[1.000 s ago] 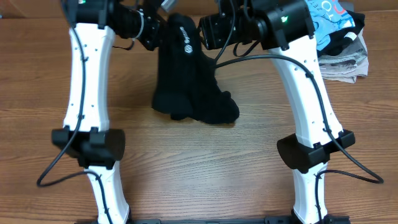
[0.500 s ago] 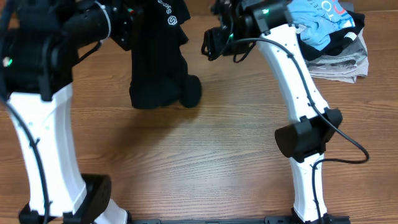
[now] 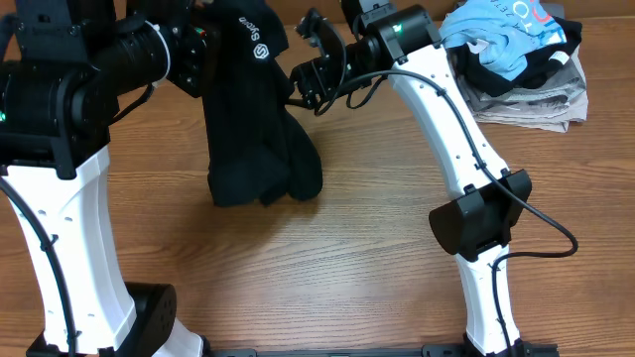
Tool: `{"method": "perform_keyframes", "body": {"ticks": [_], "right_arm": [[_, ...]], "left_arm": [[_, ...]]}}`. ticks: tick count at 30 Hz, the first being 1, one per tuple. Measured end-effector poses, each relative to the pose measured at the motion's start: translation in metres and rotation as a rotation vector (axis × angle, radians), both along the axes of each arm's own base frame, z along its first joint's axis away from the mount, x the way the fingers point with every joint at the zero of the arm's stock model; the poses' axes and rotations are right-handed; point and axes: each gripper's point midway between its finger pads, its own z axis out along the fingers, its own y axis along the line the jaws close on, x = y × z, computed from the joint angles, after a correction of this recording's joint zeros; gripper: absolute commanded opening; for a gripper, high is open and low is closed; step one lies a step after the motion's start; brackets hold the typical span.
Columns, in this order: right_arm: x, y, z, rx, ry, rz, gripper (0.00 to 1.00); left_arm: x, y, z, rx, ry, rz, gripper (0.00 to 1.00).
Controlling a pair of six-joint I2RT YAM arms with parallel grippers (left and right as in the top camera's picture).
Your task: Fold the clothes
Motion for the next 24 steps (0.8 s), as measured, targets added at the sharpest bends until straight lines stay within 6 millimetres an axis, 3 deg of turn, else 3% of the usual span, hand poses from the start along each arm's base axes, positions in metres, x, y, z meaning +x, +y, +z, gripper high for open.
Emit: {"method": "perform_keyframes", "body": {"ticks": [5, 9, 13, 19, 24], "right_arm": [[-0.016, 0.009, 0.006, 0.059, 0.001, 0.105, 0.82], [-0.02, 0.012, 0.009, 0.077, -0.014, 0.139, 0.79], [-0.02, 0.029, 0.006, 0.084, -0.064, 0.172, 0.78], [-0.042, 0.071, -0.033, 0.041, -0.018, 0.197, 0.75], [-0.038, 0.09, -0.061, 0.057, 0.013, 0.138, 0.72]], "left_arm": [[0.002, 0.009, -0.006, 0.035, 0.015, 0.049, 0.04], [0.003, 0.012, -0.007, 0.037, 0.023, 0.075, 0.04], [0.004, 0.012, -0.008, 0.023, 0.034, 0.082, 0.04], [0.002, 0.008, -0.007, -0.007, 0.049, 0.072, 0.04], [-0.008, 0.008, -0.018, -0.011, 0.119, 0.078, 0.04]]}}
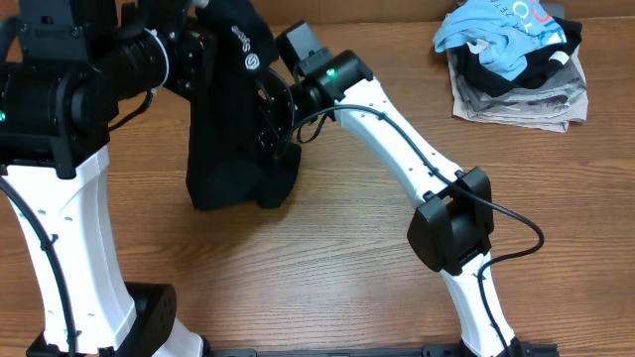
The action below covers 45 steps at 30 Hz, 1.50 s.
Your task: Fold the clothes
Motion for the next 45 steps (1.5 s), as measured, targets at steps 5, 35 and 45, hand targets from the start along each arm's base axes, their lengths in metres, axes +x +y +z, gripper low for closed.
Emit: {"method": "perform_keyframes", "body": {"ticks": [5, 35, 45], "right_arm": [[0.002, -0.004, -0.034, -0.042, 0.08, -0.083, 0.69], [0.054, -0.034, -0.105, -0.285, 0.021, -0.52, 0.73], [0.047, -0.018, -0.136, -0.289, 0.042, -0.481, 0.72]], "left_arm": [[-0.009, 0.005, -0.014, 0.024, 0.07, 0.023, 0.04], [0.023, 0.09, -0.083, 0.224, 0.315, 0.538, 0.04], [0.042, 0.09, -0.111, 0.243, 0.391, 0.548, 0.04]]}}
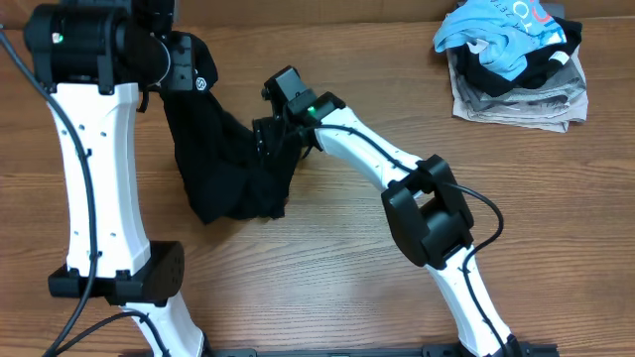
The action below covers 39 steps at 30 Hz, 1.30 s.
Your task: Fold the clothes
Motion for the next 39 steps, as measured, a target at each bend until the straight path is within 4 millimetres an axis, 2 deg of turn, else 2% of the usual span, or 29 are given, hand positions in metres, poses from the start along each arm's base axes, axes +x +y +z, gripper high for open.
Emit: {"method": "perform_keyframes", "body": {"ticks": [2, 7, 12, 14, 17, 18, 21, 25, 28, 29, 31, 34, 37, 39], "right_arm": [[-0.009, 0.001, -0.011, -0.021, 0.03, 0.02, 0.62], [-0.03, -0.002, -0.016, -0.043, 0.113, 0.042, 0.38], [-0.059, -0.022, -0.016, -0.086, 0.294, 0.021, 0.35], [-0.07, -0.039, -0.016, -0.119, 0.385, 0.0, 0.34], [-0.069, -0.07, -0.013, -0.152, 0.469, -0.043, 0.34], [-0.066, -0.087, -0.012, -0.167, 0.498, -0.069, 0.34], [-0.048, -0.146, -0.014, -0.231, 0.538, -0.174, 0.34], [-0.023, -0.22, -0.018, -0.284, 0.555, -0.319, 0.25], [-0.009, -0.259, -0.017, -0.235, 0.569, -0.379, 0.25], [-0.006, -0.265, -0.016, -0.205, 0.571, -0.377, 0.27], [-0.002, -0.267, -0.013, -0.143, 0.566, -0.343, 0.33], [0.0, -0.25, -0.009, -0.077, 0.54, -0.258, 0.43], [0.0, -0.211, -0.006, -0.034, 0.488, -0.157, 0.56], [-0.004, -0.175, -0.004, -0.013, 0.459, -0.098, 0.61]], "left_arm": [[0.003, 0.0, -0.006, 0.001, 0.014, 0.0, 0.04], [0.008, -0.001, -0.015, 0.002, 0.038, 0.0, 0.04], [0.009, -0.001, -0.016, 0.002, 0.04, -0.001, 0.04], [0.009, -0.001, -0.016, 0.002, 0.04, -0.001, 0.04], [0.009, -0.002, -0.016, -0.004, 0.04, -0.004, 0.04], [0.009, -0.003, -0.016, -0.007, 0.041, -0.006, 0.04], [0.01, -0.005, -0.019, -0.017, 0.048, -0.011, 0.04], [0.015, -0.01, -0.029, -0.038, 0.075, -0.022, 0.04], [0.021, -0.012, -0.043, -0.047, 0.11, -0.028, 0.04], [0.023, -0.013, -0.047, -0.05, 0.122, -0.029, 0.04], [0.027, -0.014, -0.056, -0.051, 0.143, -0.03, 0.04], [0.03, -0.014, -0.065, -0.051, 0.164, -0.029, 0.04], [0.031, -0.013, -0.066, -0.051, 0.166, -0.026, 0.04], [0.031, -0.011, -0.066, -0.051, 0.166, -0.022, 0.04]]}}
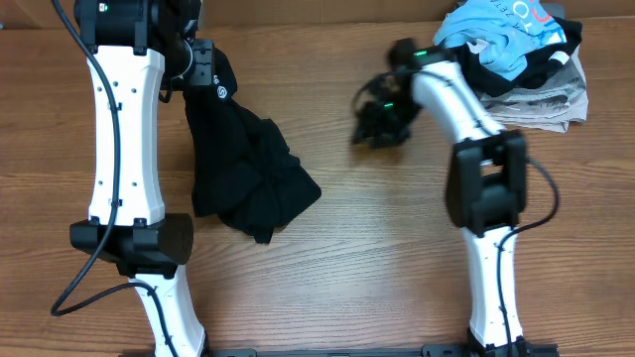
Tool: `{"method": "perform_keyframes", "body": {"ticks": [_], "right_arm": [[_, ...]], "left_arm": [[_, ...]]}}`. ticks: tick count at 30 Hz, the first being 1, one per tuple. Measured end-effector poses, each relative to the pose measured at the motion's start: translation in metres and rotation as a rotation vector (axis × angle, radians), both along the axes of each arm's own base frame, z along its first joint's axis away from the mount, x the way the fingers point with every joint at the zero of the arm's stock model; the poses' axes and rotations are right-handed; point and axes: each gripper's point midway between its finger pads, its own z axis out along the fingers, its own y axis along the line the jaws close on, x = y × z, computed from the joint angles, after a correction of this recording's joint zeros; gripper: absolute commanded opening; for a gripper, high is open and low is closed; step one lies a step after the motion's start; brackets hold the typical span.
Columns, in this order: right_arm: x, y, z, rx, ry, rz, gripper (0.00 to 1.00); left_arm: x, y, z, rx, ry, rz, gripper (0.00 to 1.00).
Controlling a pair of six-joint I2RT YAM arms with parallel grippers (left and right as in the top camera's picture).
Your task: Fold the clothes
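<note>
A black garment [243, 169] with a small white logo lies bunched on the wooden table [327, 278] in the overhead view. Its upper end is lifted at the far left, and my left gripper [205, 71] is shut on that end. My right gripper [380, 121] is off to the right of the garment, well apart from it. That gripper is blurred by motion, its fingers look spread, and nothing sits between them.
A pile of other clothes [516, 59] sits at the back right corner: a light blue shirt on top of black and grey pieces. The right arm's white links [486, 188] cross the table's right half. The left arm's column [124, 149] stands along the left.
My right gripper has left the folds of the black garment and now sits far to the right, near the pile. The garment's lower part has spread to the right. The left gripper still holds the top.
At first the left gripper held the black garment hanging upright, with the right gripper beside its upper right edge. The right gripper then reached into the cloth, and later pressed lower into its folds as the garment sagged onto the table. It is now withdrawn and empty.
</note>
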Motion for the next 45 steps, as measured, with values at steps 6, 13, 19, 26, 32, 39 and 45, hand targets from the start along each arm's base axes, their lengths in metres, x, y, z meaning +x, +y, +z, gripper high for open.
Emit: {"method": "perform_keyframes", "body": {"ticks": [6, 13, 19, 26, 32, 39, 45], "right_arm": [[-0.037, 0.11, 0.006, 0.07, -0.034, 0.109, 0.62], [-0.05, 0.146, 0.008, 0.081, -0.035, 0.09, 0.45], [-0.035, 0.14, 0.004, 0.038, -0.077, 0.034, 0.11], [-0.021, 0.123, 0.002, 0.012, -0.09, -0.011, 0.04], [-0.001, 0.08, 0.01, -0.019, -0.07, -0.069, 0.04], [0.042, -0.025, 0.12, -0.001, -0.216, -0.214, 0.04], [0.022, -0.095, 0.275, 0.084, -0.51, -0.308, 0.04]], "left_arm": [[0.0, 0.009, 0.0, -0.003, 0.001, 0.02, 0.04], [0.001, 0.012, 0.0, -0.003, 0.001, 0.026, 0.04], [0.001, 0.012, 0.0, -0.003, 0.001, 0.026, 0.04], [0.001, 0.012, 0.0, -0.002, -0.002, 0.024, 0.04], [0.007, 0.016, 0.01, -0.008, -0.048, 0.034, 0.04], [0.009, 0.04, 0.081, -0.027, -0.291, 0.086, 0.04], [-0.015, 0.042, 0.159, -0.063, -0.537, 0.078, 0.04]]}}
